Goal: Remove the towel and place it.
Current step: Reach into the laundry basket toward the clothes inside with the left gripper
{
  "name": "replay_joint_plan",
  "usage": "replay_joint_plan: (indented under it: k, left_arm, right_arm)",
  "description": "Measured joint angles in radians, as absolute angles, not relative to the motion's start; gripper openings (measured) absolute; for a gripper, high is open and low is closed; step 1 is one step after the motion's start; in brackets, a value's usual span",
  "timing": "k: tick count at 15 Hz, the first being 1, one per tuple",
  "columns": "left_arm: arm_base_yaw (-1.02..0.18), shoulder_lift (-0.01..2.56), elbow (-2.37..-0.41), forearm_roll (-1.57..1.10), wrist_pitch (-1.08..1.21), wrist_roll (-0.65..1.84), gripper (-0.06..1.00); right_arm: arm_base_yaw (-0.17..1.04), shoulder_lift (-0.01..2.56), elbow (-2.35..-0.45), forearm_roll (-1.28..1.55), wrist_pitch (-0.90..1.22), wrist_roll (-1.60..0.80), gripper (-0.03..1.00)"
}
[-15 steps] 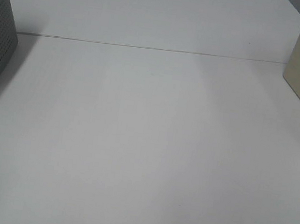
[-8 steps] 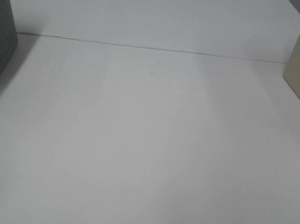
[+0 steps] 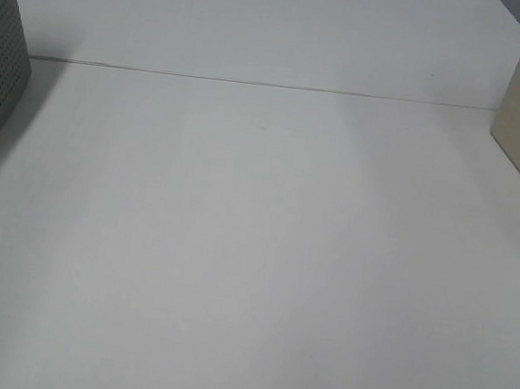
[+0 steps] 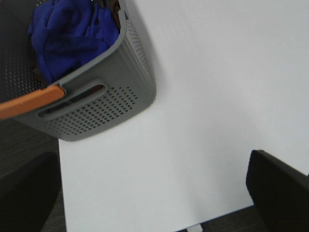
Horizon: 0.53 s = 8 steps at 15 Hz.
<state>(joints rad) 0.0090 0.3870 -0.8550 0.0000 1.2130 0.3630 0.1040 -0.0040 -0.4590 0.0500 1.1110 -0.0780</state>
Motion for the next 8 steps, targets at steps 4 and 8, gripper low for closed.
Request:
replay_joint_plan:
  k: [4, 8]
  left_arm:
    - [0.009, 0.812, -1.129, 0.102, 1.216, 0.681, 0.99]
    - [0.009, 1.079, -1.31, 0.231, 1.216, 0.772, 0.99]
  right_arm:
    - [0.104, -0.004, -0.459, 0.05, 1.111, -0.078, 0.78]
    - [0.104, -0.004, -0.459, 0.05, 1.111, -0.078, 0.78]
